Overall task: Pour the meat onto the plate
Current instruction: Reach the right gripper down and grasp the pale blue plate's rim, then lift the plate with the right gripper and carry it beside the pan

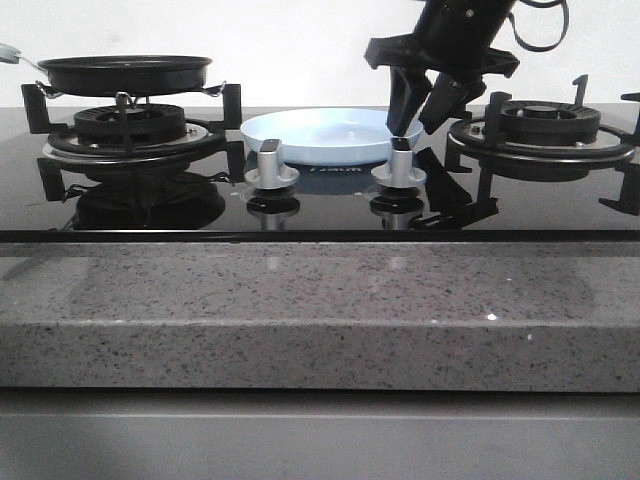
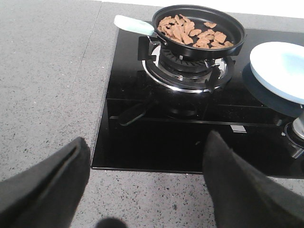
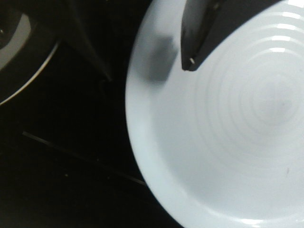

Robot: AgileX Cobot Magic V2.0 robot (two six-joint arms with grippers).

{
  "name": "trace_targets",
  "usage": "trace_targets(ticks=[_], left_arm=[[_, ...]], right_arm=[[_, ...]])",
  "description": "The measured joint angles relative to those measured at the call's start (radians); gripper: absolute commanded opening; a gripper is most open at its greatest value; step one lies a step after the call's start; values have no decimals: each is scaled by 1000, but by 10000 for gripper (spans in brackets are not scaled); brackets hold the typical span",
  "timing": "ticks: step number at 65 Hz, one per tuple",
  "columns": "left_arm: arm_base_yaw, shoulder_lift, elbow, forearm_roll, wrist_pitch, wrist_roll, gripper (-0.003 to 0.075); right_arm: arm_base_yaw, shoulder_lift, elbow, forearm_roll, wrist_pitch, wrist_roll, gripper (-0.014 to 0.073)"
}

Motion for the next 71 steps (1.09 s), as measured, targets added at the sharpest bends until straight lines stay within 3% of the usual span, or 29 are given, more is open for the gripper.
trace_targets(ticks=[20, 36, 48, 71], left_arm=[[0, 0, 0, 0, 0, 0, 489], [0, 0, 0, 0, 0, 0, 489], [0, 0, 0, 0, 0, 0, 489], [0, 0, 0, 0, 0, 0, 489]], right_arm=[[0, 12, -6, 0, 30, 0, 299], [0, 14, -8, 7, 32, 4, 9], [0, 14, -10, 26, 30, 12, -108], [0, -44, -12, 44, 30, 31, -114]])
